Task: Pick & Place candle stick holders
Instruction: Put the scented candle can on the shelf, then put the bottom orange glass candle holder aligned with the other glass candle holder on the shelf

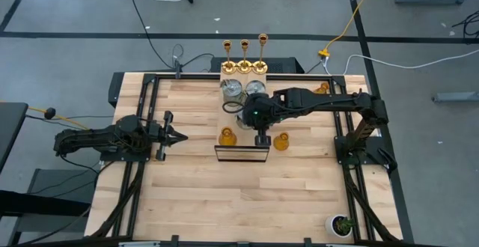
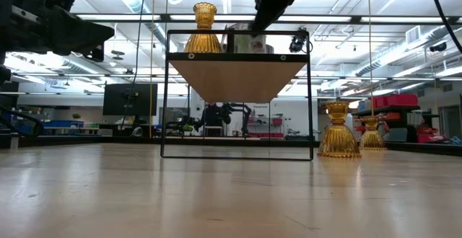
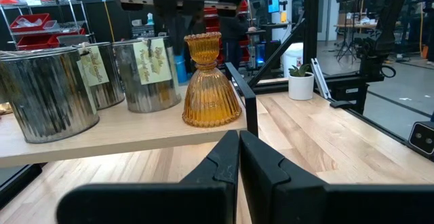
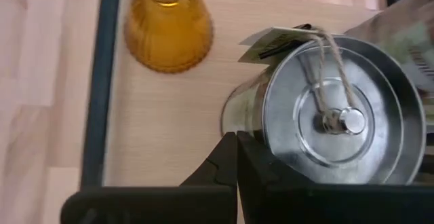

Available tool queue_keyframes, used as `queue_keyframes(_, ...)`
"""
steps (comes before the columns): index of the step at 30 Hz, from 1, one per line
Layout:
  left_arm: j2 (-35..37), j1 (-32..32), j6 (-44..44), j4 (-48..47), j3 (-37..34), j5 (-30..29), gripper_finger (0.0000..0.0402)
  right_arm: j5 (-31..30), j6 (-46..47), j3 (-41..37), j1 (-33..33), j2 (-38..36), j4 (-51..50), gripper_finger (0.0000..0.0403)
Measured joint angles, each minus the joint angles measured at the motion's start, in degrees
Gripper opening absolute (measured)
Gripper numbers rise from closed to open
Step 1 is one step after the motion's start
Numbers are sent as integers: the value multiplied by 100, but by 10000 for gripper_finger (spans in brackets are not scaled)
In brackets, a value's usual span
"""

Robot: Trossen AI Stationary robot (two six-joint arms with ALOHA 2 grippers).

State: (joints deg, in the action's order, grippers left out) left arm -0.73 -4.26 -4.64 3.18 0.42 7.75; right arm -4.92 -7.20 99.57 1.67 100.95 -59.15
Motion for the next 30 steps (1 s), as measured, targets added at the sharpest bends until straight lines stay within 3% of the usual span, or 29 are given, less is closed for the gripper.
queue_keyframes(14,0,-1,2,-2,1,-2,19,-245,-188,0,17,0,522,2)
queue_keyframes(20,0,-1,2,0,-1,0,19,-822,-395,0,17,0,707,2)
queue_keyframes(30,0,1,2,0,-1,-2,18,-300,-398,0,17,-20,493,2)
